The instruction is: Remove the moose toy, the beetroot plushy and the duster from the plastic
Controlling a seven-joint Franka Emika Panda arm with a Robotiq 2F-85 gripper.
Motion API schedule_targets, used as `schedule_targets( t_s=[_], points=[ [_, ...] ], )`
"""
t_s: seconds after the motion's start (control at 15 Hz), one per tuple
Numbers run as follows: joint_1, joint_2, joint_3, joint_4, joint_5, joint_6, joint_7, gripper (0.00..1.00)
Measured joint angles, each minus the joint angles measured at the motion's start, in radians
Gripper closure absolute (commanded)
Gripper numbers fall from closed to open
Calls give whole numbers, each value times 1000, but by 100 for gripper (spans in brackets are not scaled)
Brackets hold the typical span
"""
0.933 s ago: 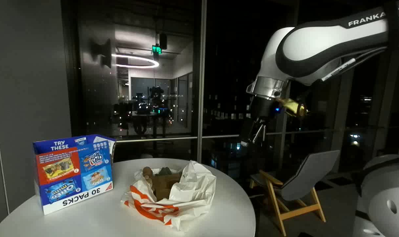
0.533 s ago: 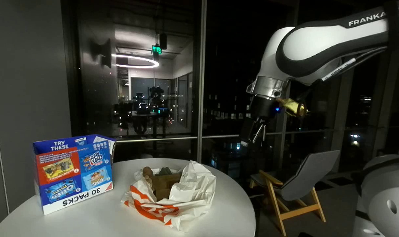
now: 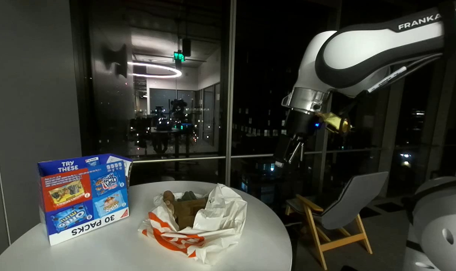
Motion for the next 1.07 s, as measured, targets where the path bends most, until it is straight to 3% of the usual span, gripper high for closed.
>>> schedule_targets(
  t_s=[0.27,0.47,0.8,1.07],
  points=[
    [13,13,9,0,0,17,-5,0],
    [63,80,27,10,5,117,-8,0],
    [135,325,72,78,6,391,-11,0],
    [150,562,116,202,-7,512,-26,0]
  ],
)
